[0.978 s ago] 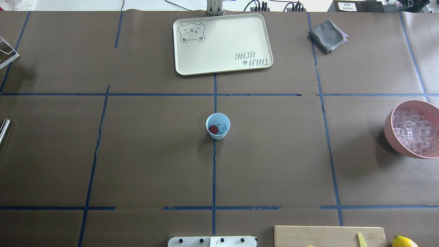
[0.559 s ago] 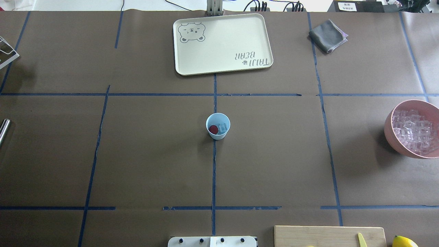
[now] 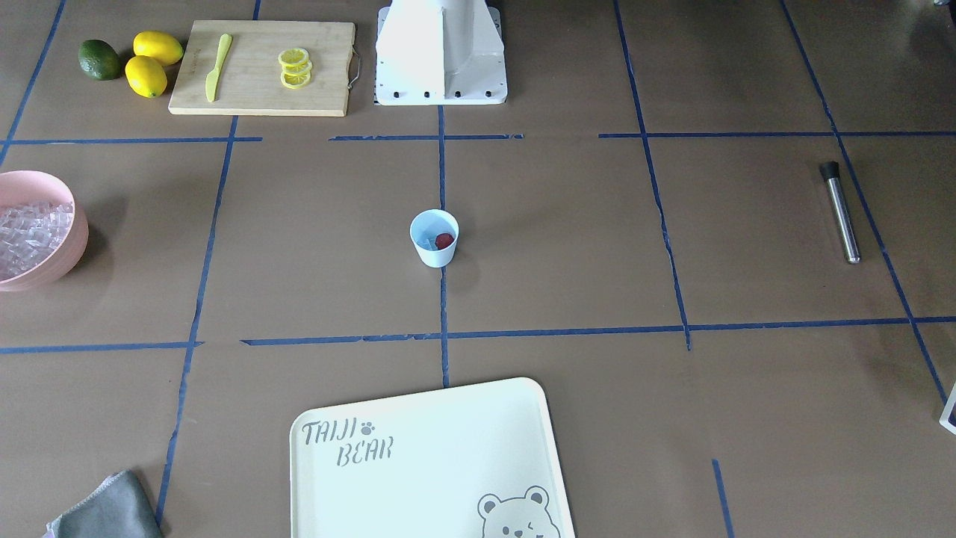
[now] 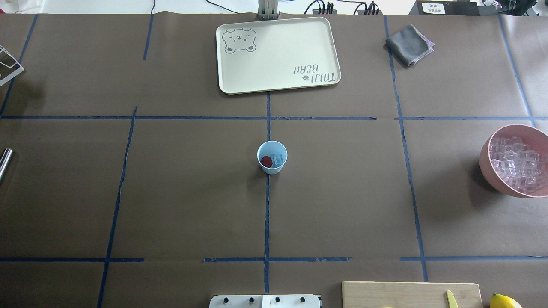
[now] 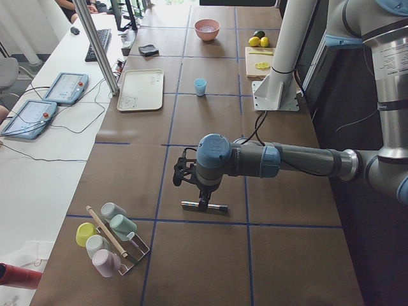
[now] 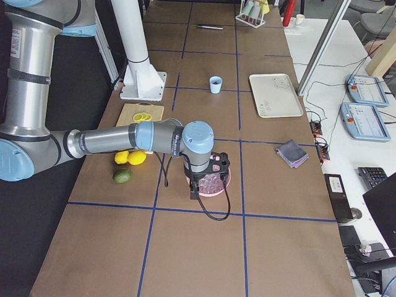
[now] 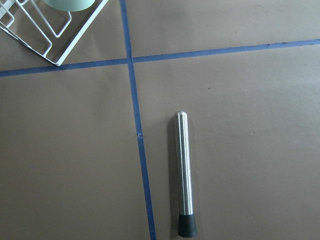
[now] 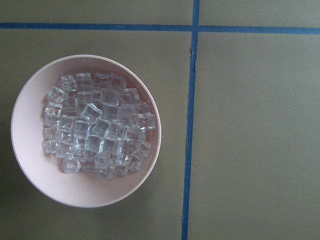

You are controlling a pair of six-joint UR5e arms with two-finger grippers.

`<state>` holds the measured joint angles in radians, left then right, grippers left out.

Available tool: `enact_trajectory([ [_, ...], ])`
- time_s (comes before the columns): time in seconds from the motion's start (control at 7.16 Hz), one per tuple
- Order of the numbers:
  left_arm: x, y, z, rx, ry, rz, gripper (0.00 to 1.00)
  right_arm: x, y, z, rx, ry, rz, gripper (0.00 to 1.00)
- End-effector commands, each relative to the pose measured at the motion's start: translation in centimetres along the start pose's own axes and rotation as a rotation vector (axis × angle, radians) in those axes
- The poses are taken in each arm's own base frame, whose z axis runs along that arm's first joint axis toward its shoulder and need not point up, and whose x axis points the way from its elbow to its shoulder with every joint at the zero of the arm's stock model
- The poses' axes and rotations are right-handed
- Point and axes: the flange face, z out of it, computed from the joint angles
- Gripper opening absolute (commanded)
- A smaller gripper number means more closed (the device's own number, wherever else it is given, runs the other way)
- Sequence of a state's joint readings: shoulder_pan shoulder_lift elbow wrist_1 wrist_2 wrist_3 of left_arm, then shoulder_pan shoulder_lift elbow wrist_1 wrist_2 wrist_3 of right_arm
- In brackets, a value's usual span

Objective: Mash ice and strawberries in cup

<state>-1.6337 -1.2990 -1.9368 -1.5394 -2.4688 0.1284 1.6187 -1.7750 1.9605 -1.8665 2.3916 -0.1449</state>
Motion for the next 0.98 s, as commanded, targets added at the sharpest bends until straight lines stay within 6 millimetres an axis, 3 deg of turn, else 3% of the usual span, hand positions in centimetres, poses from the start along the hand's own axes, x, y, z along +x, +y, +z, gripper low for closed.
enact_trajectory([
  [0.0,-0.6,0.7,0.5,-0.012,0.001,-0.020,1.00,-0.3,-0.1,0.3,-0.006,0.004,-0.005,0.99],
  [0.14,-0.7,0.8,0.6,-0.014,0.000,-0.019,1.00,-0.7,-0.3,0.2,-0.003,0.001,-0.019,0.99],
  [0.42,-0.4,0.2,0.4,-0.004,0.000,-0.005,1.00,-2.0,-3.0,-1.2,0.025,0.011,-0.055,1.00],
  [0.84,-0.5,0.2,0.5,-0.006,-0.003,-0.005,1.00,-2.2,-3.0,-1.4,0.030,0.003,-0.061,1.00],
])
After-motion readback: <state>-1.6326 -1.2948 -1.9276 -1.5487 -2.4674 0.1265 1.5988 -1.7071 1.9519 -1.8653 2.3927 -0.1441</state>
